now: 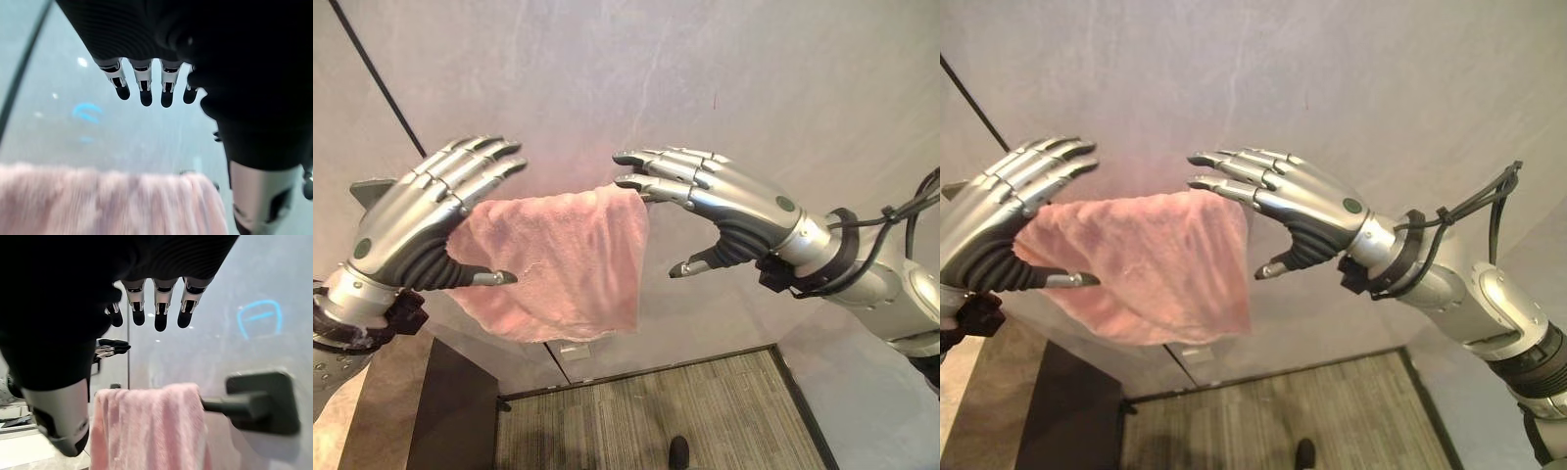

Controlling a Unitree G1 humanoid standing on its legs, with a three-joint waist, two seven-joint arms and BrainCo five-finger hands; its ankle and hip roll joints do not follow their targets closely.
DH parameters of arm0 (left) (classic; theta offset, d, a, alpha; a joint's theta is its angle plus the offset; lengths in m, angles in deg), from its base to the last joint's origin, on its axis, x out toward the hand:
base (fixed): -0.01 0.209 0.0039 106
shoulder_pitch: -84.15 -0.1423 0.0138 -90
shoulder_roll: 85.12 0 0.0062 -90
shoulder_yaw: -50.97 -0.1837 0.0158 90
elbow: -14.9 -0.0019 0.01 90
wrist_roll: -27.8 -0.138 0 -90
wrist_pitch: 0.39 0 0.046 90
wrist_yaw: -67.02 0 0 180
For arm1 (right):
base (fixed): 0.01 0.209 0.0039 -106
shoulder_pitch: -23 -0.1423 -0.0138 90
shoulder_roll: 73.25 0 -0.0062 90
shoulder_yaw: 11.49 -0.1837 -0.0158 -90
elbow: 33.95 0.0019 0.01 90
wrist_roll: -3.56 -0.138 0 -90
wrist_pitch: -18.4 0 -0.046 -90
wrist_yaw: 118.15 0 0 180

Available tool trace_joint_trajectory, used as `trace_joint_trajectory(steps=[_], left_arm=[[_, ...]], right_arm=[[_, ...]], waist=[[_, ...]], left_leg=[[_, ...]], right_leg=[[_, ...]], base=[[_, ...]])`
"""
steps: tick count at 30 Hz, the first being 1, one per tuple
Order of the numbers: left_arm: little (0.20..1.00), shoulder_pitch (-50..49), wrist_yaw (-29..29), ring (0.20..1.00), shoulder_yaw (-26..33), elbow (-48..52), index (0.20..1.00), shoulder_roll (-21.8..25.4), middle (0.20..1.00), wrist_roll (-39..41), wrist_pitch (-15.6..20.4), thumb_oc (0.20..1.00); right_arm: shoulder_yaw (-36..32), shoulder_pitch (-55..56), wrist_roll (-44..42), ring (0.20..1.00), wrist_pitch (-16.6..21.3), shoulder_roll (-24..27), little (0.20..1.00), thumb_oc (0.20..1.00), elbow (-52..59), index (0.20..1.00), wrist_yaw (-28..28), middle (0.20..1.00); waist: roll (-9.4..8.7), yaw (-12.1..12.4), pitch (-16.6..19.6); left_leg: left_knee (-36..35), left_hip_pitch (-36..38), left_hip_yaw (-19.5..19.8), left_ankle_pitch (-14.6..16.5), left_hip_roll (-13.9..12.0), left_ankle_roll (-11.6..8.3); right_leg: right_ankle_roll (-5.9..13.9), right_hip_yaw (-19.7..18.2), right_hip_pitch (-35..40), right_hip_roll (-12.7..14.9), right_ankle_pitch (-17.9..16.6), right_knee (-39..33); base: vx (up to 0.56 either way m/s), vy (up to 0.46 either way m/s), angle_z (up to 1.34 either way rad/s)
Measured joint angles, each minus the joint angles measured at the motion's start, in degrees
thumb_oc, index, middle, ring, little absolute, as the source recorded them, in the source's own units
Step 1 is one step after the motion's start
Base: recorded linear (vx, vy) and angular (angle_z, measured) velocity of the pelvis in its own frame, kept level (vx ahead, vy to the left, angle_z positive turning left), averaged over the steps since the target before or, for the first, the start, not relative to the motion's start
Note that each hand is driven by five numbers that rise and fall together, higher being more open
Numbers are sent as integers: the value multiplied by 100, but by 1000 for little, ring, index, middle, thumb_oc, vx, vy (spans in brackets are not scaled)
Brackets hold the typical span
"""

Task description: Put brush and paste in cup on sink, flatten towel.

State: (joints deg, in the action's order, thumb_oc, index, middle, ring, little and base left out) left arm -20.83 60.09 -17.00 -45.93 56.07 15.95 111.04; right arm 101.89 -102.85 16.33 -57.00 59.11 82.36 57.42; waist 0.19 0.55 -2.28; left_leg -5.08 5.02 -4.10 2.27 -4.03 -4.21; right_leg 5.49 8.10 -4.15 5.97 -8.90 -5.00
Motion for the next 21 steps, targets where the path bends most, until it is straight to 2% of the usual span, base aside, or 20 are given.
trace_joint_trajectory(steps=[5,13,18,21], left_arm=[[1000,-250,161,1000,-46,-154,1000,56,1000,-48,-76,1000],[1000,-321,83,1000,-17,-355,1000,-30,1000,-55,-213,1000],[1000,-294,-171,1000,207,-509,1000,-560,1000,-62,-294,1000],[1000,-301,-189,1000,210,-561,1000,-688,1000,-109,-320,1000]], right_arm=[[107,-124,225,1000,-191,-429,1000,1000,-316,1000,-77,1000],[437,-622,617,1000,-388,-1089,1000,1000,-713,1000,-58,1000],[558,-1206,623,1000,-470,-1115,1000,1000,-784,1000,-43,1000],[718,-1487,616,1000,-484,-1129,1000,1000,-940,1000,-49,1000]], waist=[[17,28,-78],[98,109,-190],[115,191,-203],[113,233,-205]], left_leg=[[-1,-19,-113,1,5,-2],[0,-86,-182,7,1,-5],[0,-97,-189,8,-5,-6],[-1,-104,-178,8,-4,-6]], right_leg=[[-3,-99,-83,-9,-3,-1],[-25,-160,-209,-27,-53,0],[-26,-161,-219,-36,-54,0],[-25,-154,-219,-31,-52,0]], base=[[-9,8,-10],[6,4,-4],[0,0,0],[0,0,0]])
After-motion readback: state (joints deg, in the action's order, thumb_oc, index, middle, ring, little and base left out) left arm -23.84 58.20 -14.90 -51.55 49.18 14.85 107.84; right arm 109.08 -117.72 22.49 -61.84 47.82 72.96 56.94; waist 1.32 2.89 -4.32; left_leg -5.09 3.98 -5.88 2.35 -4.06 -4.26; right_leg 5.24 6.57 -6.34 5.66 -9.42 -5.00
